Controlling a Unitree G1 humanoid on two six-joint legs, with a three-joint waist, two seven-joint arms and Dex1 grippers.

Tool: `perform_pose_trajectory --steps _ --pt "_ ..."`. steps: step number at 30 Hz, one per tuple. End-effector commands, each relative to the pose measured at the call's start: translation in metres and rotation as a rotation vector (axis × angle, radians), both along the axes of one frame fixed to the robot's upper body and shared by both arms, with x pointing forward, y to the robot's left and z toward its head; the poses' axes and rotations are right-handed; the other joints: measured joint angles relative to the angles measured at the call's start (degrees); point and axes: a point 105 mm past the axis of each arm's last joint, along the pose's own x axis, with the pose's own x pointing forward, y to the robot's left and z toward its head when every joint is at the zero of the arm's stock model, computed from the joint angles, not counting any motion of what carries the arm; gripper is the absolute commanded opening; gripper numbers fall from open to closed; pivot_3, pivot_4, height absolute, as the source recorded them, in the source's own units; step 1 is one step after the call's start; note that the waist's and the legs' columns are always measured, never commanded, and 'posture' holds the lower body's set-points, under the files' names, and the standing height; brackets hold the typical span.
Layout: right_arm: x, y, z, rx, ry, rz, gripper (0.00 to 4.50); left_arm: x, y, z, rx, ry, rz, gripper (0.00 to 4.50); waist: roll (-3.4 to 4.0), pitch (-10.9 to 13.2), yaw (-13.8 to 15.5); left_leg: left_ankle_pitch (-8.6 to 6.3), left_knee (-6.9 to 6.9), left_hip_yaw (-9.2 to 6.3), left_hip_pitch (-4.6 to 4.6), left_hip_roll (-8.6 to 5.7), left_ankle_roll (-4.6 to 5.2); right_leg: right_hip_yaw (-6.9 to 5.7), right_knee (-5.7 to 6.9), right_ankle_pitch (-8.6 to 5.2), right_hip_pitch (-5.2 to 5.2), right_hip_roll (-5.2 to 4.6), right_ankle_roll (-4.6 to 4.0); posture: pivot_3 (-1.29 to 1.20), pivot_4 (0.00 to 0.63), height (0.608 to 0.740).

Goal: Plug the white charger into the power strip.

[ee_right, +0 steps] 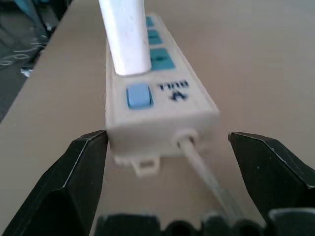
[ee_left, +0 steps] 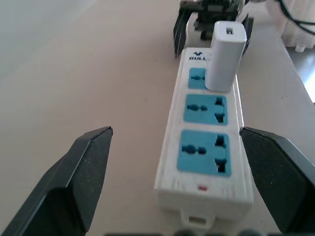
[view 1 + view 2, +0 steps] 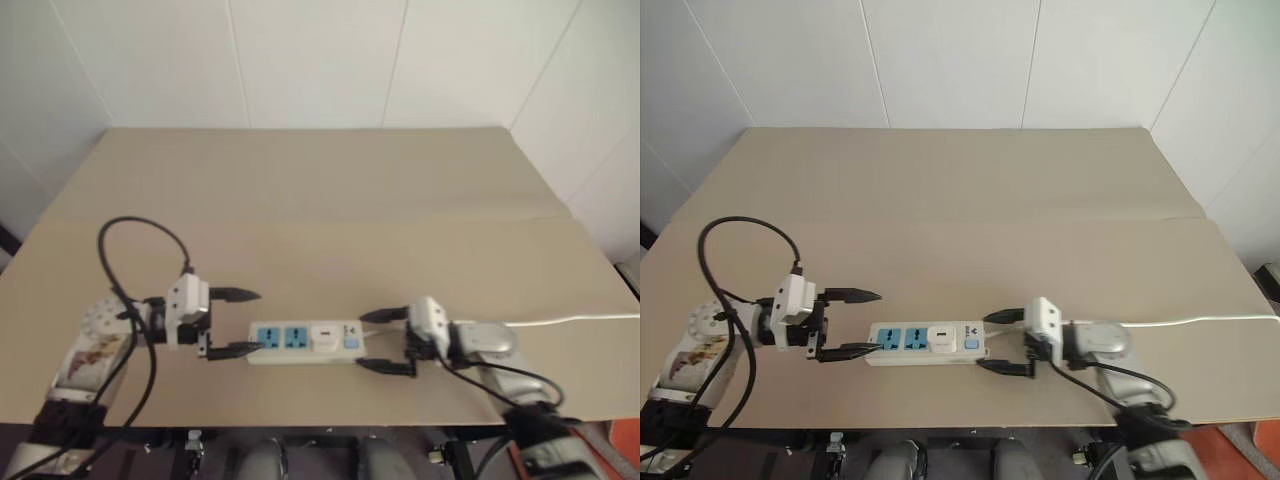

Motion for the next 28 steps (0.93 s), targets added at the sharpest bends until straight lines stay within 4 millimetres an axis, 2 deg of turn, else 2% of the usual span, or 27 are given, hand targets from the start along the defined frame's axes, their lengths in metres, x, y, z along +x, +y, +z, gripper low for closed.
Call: perform_pose_trajectory --steps 1,6,13,17,28 --pt "-0.004 -0.019 0.034 0.040 -0.086 -0.066 4.46 0.003 0.010 0.012 0.025 -0.052 0.047 4.50 0.00 0.04 0.10 0.00 0.00 0.03 0.02 0.00 0.01 0.00 0.02 0.00 0.01 0.02 0.00 0.00 0.150 0.740" --pt "-0.014 -0.055 0.049 0.005 -0.102 -0.181 4.46 0.002 0.030 0.014 0.083 -0.034 0.114 4.50 -0.04 0.12 0.03 0.01 -0.01 0.08 0.04 0.13 0.01 -0.04 0.06 -0.01 0.02 0.21 0.00 0.00 0.150 0.740" --pt "-0.020 -0.084 0.059 -0.031 -0.100 -0.273 4.46 -0.008 0.051 0.017 0.098 0.011 0.156 4.50 -0.03 0.22 -0.18 0.01 0.00 0.14 0.07 0.14 0.02 0.00 0.06 0.00 0.05 0.20 0.01 0.00 0.150 0.740" --pt "-0.019 -0.089 0.059 -0.041 -0.109 -0.300 4.46 -0.009 0.051 0.017 0.092 0.013 0.160 4.50 -0.04 0.23 -0.09 0.01 0.01 0.14 0.08 0.13 0.02 -0.01 0.06 0.00 0.07 0.19 0.01 0.00 0.150 0.740" --pt "-0.019 -0.089 0.056 -0.038 -0.103 -0.305 4.46 -0.008 0.050 0.012 0.086 0.014 0.166 4.50 -0.05 0.23 -0.03 0.01 0.02 0.15 0.07 0.13 0.02 -0.01 0.08 0.00 0.06 0.19 0.00 0.00 0.150 0.740"
